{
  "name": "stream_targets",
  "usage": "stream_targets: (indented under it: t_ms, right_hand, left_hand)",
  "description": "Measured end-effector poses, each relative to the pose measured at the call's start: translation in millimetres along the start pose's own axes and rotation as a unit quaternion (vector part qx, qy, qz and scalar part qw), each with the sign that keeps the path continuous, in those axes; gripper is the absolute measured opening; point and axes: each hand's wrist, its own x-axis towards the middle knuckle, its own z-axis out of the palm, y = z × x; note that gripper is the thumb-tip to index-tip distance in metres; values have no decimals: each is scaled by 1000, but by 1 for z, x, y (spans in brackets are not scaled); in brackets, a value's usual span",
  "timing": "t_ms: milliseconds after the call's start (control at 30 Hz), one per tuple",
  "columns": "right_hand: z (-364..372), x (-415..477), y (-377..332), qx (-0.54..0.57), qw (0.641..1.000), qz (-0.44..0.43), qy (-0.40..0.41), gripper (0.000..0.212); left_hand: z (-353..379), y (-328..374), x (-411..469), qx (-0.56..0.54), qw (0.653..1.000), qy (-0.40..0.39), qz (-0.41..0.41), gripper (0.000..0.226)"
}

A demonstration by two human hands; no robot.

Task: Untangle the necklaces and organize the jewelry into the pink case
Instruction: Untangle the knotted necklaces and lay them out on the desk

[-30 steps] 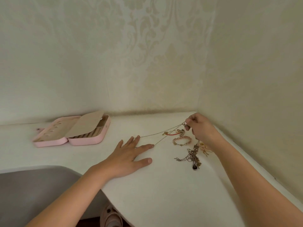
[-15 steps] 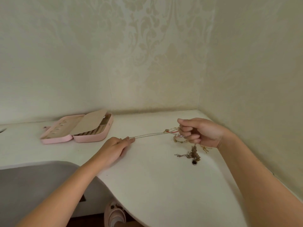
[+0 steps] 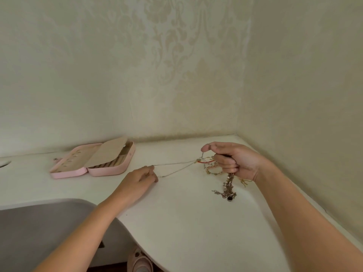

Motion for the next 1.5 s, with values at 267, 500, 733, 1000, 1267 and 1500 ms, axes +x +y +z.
stream_targets:
  t_ms: [267, 500, 733, 1000, 1267, 1500]
  right_hand:
    - [5, 3, 3, -38, 998, 22, -53, 24]
    - [6, 3, 3, -53, 997, 9, -47, 24]
    - [-2, 3, -1, -245, 962, -18, 124, 22]
    - [1, 0, -3, -308, 944, -16, 116, 16]
    - [4, -1, -5, -303, 949, -6, 84, 8]
    - [9, -2, -5, -276, 958, -29, 71, 5]
  left_hand:
    - [31, 37, 6, -74, 993, 52, 80, 29]
    - [66, 83, 26, -230, 956, -167, 78, 8]
    - [61, 77, 25, -307, 938, -156, 34, 16]
    - [63, 74, 25, -253, 964, -65, 47, 16]
    - [60, 77, 23, -261, 964, -29, 51, 18]
    - [58, 77, 23, -286, 957, -40, 33, 17]
